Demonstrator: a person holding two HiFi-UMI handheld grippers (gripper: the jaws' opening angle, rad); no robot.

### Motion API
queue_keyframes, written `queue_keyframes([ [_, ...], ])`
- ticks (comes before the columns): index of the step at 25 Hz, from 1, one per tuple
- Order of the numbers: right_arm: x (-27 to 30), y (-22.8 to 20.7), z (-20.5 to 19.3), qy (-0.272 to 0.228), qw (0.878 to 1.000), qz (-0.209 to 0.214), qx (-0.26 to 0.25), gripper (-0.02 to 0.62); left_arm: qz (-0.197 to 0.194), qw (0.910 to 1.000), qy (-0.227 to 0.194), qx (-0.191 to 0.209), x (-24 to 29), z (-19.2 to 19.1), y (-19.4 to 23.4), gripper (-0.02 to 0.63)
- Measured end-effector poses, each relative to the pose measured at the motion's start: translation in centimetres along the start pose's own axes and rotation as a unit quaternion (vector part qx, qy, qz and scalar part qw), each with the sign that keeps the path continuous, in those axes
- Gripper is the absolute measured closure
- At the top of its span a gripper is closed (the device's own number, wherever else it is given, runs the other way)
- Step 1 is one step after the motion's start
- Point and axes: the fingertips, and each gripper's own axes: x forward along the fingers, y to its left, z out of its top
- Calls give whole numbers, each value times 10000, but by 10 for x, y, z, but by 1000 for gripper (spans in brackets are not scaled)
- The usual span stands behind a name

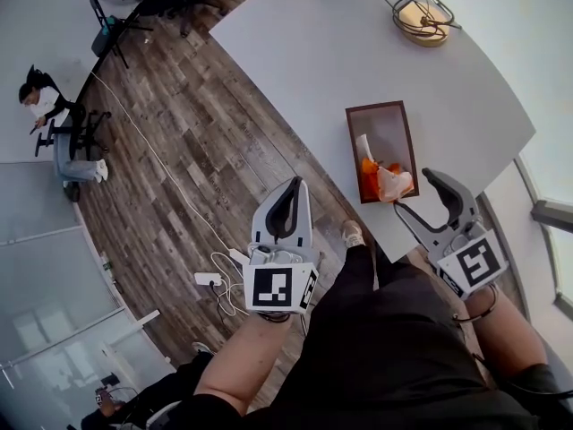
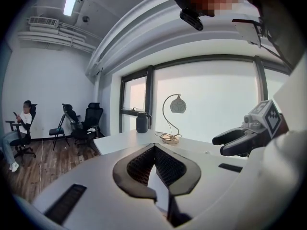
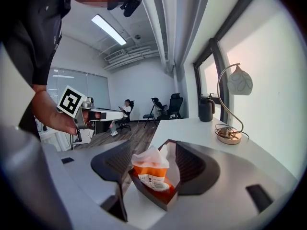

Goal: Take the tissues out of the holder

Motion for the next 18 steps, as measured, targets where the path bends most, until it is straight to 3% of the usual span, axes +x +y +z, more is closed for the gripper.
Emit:
queue_keyframes([
  [3, 5, 0, -7, 64, 10000, -14, 9, 330, -40, 10000, 62, 27, 1, -4, -1, 601],
  [7, 18, 4, -19, 195, 9998, 94, -22, 268, -48, 9999, 131, 41, 3, -11, 1, 601],
  [18, 40, 0, -42, 531, 9986, 40, 13, 262, -15, 9994, 340, 23, 4, -31, 7, 601],
])
